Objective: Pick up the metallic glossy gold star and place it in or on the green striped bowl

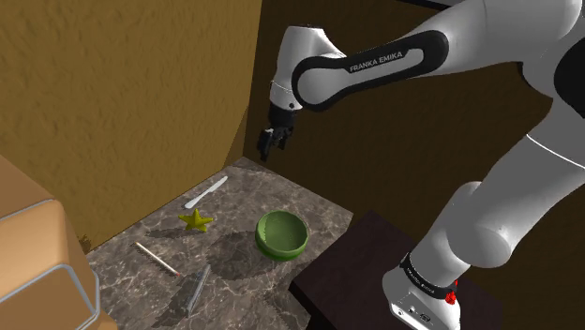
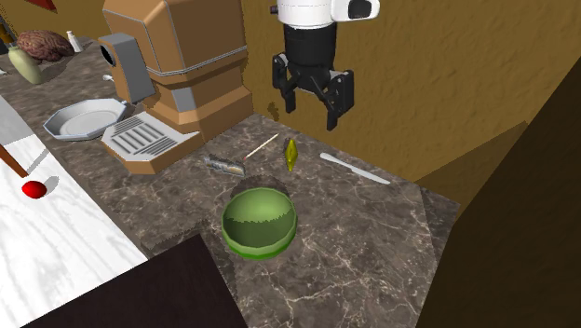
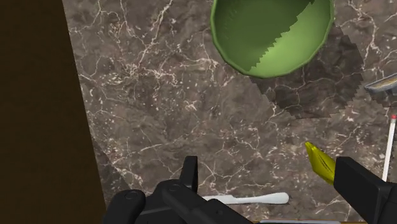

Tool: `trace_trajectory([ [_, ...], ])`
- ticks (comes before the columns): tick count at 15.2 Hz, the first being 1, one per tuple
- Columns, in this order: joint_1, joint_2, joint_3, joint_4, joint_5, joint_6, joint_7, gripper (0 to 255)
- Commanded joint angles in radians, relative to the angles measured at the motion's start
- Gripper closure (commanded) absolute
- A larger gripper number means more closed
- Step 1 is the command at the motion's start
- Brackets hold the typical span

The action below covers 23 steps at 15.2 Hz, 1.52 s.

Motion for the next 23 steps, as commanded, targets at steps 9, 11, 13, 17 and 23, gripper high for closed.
trace_trajectory([
  [9, 0.080, 0.365, 0.050, 0.227, -0.159, 0.086, 0.103, 0],
  [11, 0.104, 0.439, 0.049, 0.285, -0.192, 0.091, 0.119, 0],
  [13, 0.130, 0.513, 0.047, 0.347, -0.222, 0.091, 0.133, 0],
  [17, 0.186, 0.663, 0.038, 0.485, -0.273, 0.081, 0.149, 0],
  [23, 0.269, 0.882, 0.022, 0.718, -0.324, 0.041, 0.148, 0],
])
